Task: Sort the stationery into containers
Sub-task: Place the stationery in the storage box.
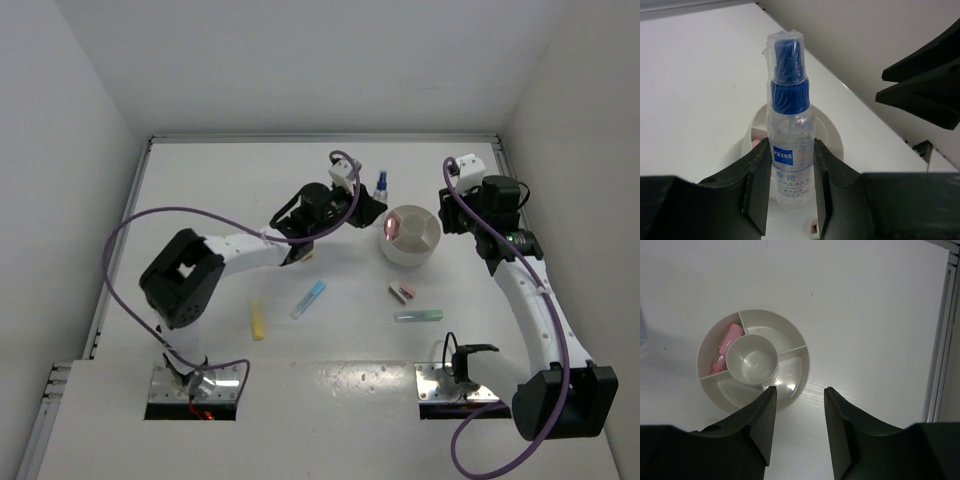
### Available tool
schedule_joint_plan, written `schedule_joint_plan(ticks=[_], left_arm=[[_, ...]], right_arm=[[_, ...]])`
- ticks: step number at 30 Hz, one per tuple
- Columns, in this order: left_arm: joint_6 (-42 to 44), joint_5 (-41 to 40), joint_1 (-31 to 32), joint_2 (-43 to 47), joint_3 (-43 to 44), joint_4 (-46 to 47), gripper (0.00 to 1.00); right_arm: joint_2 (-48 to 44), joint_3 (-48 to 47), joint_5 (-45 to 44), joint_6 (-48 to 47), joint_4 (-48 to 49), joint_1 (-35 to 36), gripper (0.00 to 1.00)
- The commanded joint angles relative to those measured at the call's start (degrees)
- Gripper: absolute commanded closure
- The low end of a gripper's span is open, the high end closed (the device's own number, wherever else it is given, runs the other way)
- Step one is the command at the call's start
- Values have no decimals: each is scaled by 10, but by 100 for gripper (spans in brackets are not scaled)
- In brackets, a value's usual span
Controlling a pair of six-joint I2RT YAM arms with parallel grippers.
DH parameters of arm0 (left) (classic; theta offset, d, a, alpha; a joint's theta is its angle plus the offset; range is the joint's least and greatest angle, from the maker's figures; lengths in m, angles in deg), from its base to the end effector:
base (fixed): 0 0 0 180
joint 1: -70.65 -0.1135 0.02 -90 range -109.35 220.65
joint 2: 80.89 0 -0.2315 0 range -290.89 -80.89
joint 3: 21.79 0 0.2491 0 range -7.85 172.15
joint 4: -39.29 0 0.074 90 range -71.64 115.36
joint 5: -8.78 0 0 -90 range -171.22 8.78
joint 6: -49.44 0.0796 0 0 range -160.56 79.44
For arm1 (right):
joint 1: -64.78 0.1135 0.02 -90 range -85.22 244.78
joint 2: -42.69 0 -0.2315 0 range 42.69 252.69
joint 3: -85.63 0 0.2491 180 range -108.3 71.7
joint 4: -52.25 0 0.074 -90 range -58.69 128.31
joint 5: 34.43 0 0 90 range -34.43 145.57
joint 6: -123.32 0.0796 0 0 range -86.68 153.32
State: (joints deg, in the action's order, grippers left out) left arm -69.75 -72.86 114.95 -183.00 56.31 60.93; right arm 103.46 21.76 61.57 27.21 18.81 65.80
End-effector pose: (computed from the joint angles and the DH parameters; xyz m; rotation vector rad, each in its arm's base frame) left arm 0.3131 -0.3217 0.2322 0.3465 1.6932 -1.0906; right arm 0.2877 0.0134 0.2516 -0.1933 2.0887 0.0564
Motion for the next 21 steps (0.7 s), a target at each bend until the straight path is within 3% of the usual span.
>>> schedule_joint_plan(ticks=[1,5,7,8,9,11,21], left_arm=[[-24,97,1,-59,65,158,100],[-60,117,1,-128,133,188,100],[-67,128,1,-150,157,194,100],[-76,128,1,-164,172,202,100],[-76,128,1,-164,179,202,100],[-76,128,6,-172,185,196,100],[-109,148,6,-218,204,221,100]], right_arm=[[0,1,-3,-11,18,4,57],[0,1,-28,-11,25,4,57],[-6,6,-41,-11,40,4,63],[-6,12,-47,-11,40,4,68],[-11,12,-52,-11,40,4,85],[-11,12,-52,-11,40,4,100],[-6,12,-52,-11,40,4,100]])
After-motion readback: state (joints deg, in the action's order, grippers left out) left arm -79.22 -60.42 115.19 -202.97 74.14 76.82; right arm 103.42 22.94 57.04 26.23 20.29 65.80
